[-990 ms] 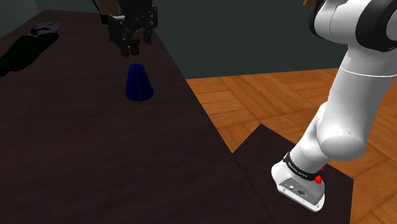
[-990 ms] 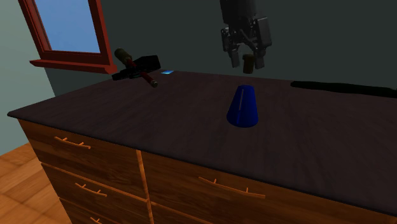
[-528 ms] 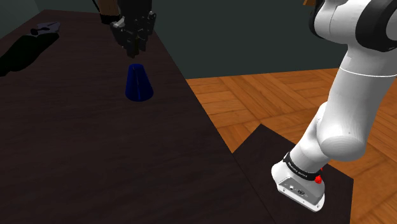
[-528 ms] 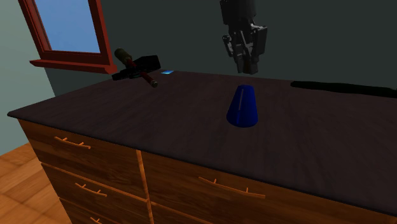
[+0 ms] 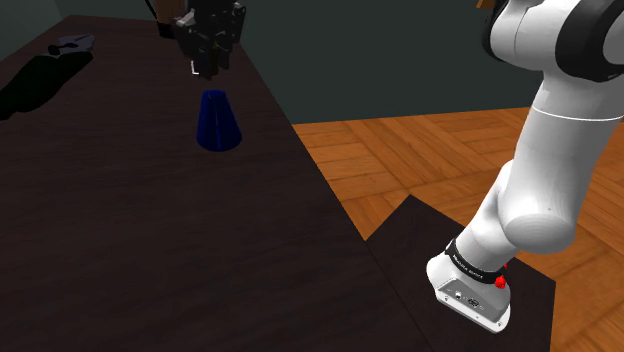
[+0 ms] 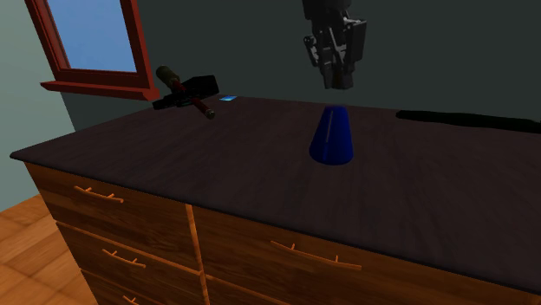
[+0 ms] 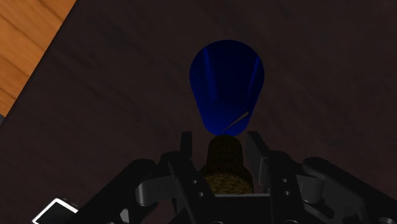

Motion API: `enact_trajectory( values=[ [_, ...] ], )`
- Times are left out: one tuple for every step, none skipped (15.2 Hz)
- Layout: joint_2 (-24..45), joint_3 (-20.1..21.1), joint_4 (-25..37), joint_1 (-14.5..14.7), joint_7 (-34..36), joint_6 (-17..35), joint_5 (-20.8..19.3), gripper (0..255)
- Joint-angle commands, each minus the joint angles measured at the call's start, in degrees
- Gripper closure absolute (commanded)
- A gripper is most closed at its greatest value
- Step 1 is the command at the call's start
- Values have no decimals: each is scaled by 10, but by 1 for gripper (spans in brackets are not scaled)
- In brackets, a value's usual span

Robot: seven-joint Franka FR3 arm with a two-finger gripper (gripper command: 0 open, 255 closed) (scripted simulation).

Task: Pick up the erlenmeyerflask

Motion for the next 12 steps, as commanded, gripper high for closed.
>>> enact_trajectory(
  values=[
    [9, 0, 27, 6, -2, -19, -5, 255],
    [13, 0, 41, 9, -3, -29, -8, 255],
    [18, 0, 56, 13, -5, -39, -10, 255],
    [23, 0, 71, 17, -6, -50, -13, 255],
    [29, 0, 86, 21, -7, -60, -17, 255],
    [35, 0, 103, 25, -8, -71, -20, 255],
    [41, 0, 120, 31, -10, -83, -24, 255],
    [48, 0, 139, 36, -11, -95, -29, 255],
    [56, -1, 159, 42, -13, -107, -34, 255],
    [64, -1, 180, 49, -15, -120, -39, 255],
    [65, -2, 183, 51, -15, -122, -40, 255],
    [65, -2, 183, 51, -15, -122, -40, 255]
  ],
)
